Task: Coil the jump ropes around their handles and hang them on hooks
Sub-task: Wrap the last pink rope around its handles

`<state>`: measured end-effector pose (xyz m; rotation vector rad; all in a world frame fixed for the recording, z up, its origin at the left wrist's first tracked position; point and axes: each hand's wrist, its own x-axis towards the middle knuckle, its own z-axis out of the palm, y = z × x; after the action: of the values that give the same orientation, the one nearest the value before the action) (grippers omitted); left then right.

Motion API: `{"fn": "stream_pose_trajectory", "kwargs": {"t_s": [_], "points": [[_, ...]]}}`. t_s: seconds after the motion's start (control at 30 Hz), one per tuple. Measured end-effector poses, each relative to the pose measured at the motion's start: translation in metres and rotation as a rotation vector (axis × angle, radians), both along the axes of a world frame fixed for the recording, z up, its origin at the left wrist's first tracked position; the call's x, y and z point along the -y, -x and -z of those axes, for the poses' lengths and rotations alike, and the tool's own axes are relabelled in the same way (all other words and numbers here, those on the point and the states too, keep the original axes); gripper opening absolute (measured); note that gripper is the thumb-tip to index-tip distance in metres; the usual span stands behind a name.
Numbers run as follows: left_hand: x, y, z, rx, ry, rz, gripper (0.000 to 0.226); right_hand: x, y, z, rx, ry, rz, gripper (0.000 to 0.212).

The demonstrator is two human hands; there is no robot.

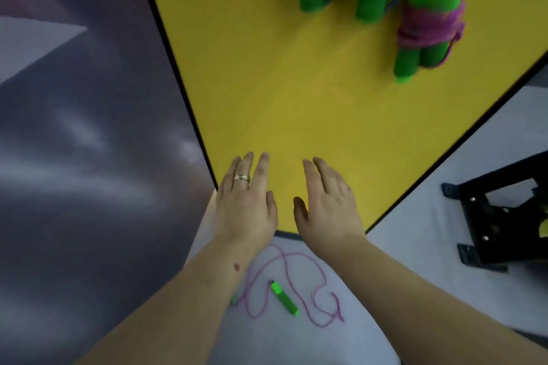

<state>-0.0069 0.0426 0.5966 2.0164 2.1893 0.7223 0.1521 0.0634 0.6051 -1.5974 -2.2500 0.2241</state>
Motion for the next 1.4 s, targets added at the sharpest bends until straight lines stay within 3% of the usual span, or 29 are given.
{"fn": "stream_pose_trajectory", "kwargs": {"t_s": [0.33, 0.57, 0.83, 1.0, 1.13, 1.27, 1.4], "points": [[0.041, 0.000, 0.303, -0.053, 0.252, -0.043, 0.082, 0.045, -0.004, 0.311, 0.174, 0.215, -0.046, 0.071], [0.070, 0.000, 0.453, -0.083, 0.467, -0.041, 0.084, 0.069, -0.011, 0.454, 0.300, 0.357, -0.047, 0.072], [0.064, 0.023, 0.556, -0.137, 0.650, -0.045, 0.086, 0.072, -0.019, 0.554, 0.386, 0.515, -0.102, 0.066], [0.052, 0.072, 0.623, -0.320, 0.937, -0.036, 0.095, 0.064, -0.017, 0.613, 0.523, 0.706, -0.228, 0.061], [0.057, 0.108, 0.661, -0.449, 1.097, -0.050, 0.081, 0.060, -0.009, 0.646, 0.606, 0.839, -0.293, 0.054], [0.064, 0.122, 0.673, -0.535, 1.032, 0.016, 0.055, 0.057, -0.001, 0.664, 0.682, 0.930, -0.235, 0.060], [0.058, 0.116, 0.667, -0.449, 1.027, 0.007, 0.047, 0.052, 0.004, 0.666, 0.691, 0.923, -0.153, 0.053]]}}
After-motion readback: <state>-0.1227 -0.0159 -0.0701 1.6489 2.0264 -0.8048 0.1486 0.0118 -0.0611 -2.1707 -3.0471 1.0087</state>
